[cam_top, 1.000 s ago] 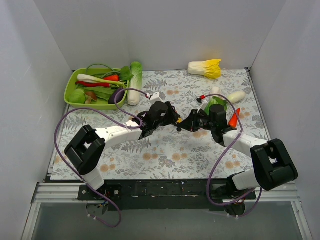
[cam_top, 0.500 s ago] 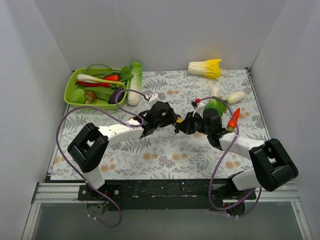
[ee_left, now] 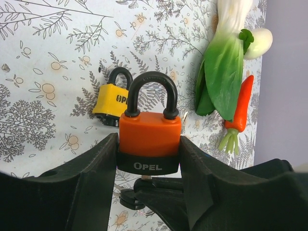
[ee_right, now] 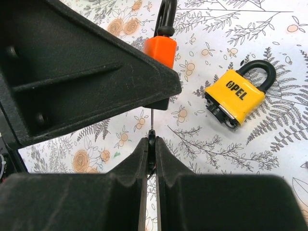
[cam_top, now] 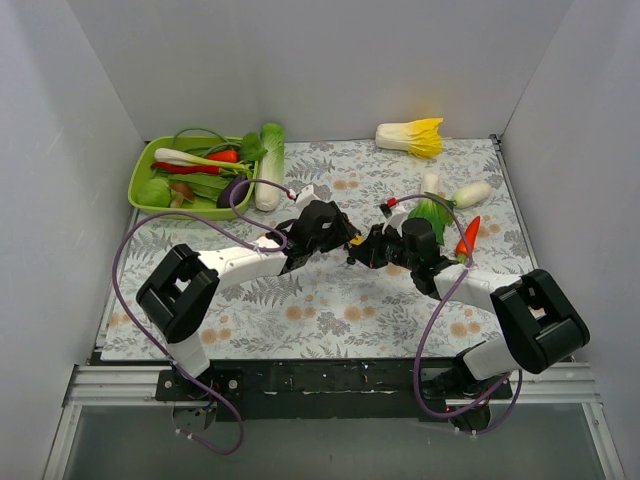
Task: Unlock with the key
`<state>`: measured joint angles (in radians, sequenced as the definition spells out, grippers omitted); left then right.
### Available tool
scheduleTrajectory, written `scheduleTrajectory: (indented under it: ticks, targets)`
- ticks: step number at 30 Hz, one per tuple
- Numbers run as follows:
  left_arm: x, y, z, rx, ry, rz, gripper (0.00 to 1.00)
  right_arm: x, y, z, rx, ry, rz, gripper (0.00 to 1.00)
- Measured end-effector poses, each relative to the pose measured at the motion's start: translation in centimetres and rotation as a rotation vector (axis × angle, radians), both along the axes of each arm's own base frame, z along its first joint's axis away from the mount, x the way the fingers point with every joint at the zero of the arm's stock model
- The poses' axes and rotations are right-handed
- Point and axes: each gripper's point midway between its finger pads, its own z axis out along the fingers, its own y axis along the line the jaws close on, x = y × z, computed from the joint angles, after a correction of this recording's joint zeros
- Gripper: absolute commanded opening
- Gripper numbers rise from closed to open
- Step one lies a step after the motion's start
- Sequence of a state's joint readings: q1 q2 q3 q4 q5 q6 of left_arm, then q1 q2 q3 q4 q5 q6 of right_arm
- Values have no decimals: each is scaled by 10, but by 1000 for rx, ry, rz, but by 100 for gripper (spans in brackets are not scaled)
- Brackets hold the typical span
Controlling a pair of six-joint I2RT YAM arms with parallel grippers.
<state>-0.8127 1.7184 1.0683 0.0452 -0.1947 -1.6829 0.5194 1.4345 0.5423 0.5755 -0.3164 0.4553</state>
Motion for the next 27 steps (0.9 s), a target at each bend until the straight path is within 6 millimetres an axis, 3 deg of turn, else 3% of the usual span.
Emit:
scheduleTrajectory:
  ticks: [27]
  targets:
    - [6, 5, -5, -7, -50, 32, 0, 8, 3, -1, 5, 63, -18, 1]
